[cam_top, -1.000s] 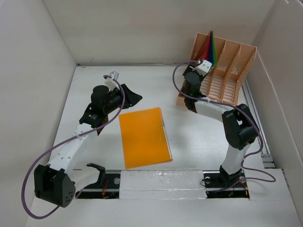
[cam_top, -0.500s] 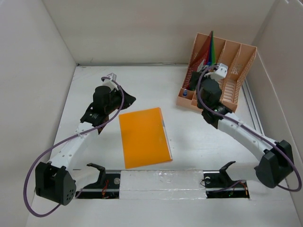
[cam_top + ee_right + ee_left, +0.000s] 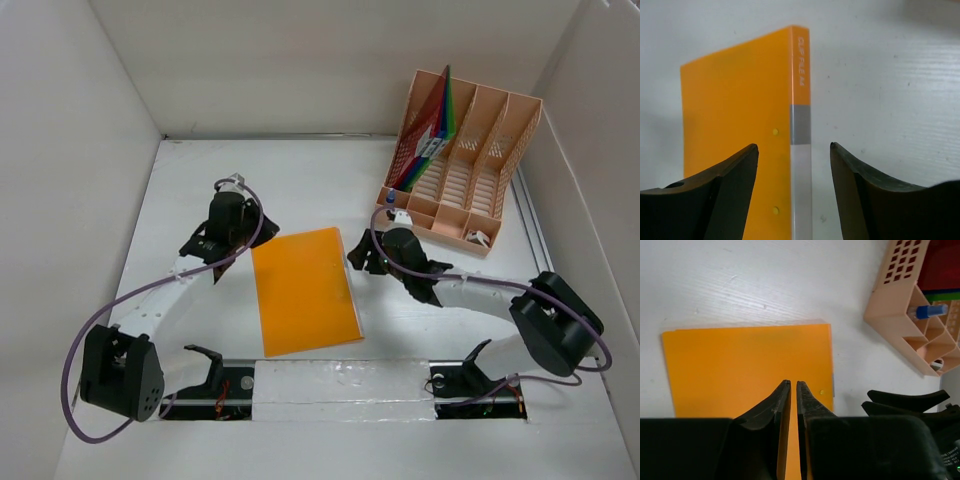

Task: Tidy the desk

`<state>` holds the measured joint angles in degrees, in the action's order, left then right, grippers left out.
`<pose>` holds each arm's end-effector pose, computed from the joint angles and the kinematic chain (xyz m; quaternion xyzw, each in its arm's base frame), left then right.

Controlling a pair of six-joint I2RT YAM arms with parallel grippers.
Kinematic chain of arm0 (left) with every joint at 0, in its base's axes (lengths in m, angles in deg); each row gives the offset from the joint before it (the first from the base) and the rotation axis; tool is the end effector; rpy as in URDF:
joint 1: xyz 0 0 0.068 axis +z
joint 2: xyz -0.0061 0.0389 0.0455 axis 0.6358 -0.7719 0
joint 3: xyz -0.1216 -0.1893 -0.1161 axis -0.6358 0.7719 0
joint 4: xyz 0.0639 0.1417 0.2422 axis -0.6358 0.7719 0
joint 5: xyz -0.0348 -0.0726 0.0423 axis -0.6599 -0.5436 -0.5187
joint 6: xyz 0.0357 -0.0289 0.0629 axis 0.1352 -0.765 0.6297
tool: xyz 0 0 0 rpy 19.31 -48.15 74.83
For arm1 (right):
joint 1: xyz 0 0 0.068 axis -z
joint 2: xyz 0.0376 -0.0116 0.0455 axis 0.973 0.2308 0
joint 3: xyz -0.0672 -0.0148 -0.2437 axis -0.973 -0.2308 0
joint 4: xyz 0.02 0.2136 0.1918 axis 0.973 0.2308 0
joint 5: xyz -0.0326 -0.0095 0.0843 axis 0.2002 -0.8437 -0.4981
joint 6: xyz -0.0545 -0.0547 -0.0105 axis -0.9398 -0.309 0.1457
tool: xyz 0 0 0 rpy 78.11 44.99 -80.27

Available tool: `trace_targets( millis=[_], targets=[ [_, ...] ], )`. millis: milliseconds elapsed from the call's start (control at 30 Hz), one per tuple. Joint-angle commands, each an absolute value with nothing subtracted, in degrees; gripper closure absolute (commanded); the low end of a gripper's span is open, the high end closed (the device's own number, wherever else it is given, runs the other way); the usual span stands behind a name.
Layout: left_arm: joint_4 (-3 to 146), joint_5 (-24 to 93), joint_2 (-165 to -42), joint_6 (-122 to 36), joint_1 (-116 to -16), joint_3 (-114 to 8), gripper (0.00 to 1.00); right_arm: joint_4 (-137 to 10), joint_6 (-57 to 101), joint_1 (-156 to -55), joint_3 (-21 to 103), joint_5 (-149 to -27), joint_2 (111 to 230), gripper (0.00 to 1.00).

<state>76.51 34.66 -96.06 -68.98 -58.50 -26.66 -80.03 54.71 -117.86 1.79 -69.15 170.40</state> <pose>0.3091 -0.1163 0.2351 -0.0971 0.8350 -0.3056 0.4472 0.2644 0.2142 0.1397 0.0359 0.8558 0.2653 0.4426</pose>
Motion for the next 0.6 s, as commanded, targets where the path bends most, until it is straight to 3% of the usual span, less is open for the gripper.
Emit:
trace_targets(
  millis=[0, 33, 200, 567],
  targets=[
    [80.4, 40.2, -93.6, -70.1, -58.5, -24.9, 0.93, -85.4, 57.2, -117.8, 0.2, -76.1, 171.1, 0.34],
    [81.5, 40.9, -93.9, -70.3, -58.5, -24.6, 0.92, -85.6, 57.3, -117.8, -0.1, -77.0, 171.7, 0.30],
    [87.2, 45.0, -96.6, -71.4, -58.5, -23.0, 0.64, -88.4, 59.1, -117.8, -2.4, -82.5, 173.5, 0.23],
    [82.4, 41.0, -101.3, -77.1, -58.5, -15.3, 0.64, -94.1, 62.8, -117.8, -6.3, -88.5, 177.5, 0.21]
  ],
)
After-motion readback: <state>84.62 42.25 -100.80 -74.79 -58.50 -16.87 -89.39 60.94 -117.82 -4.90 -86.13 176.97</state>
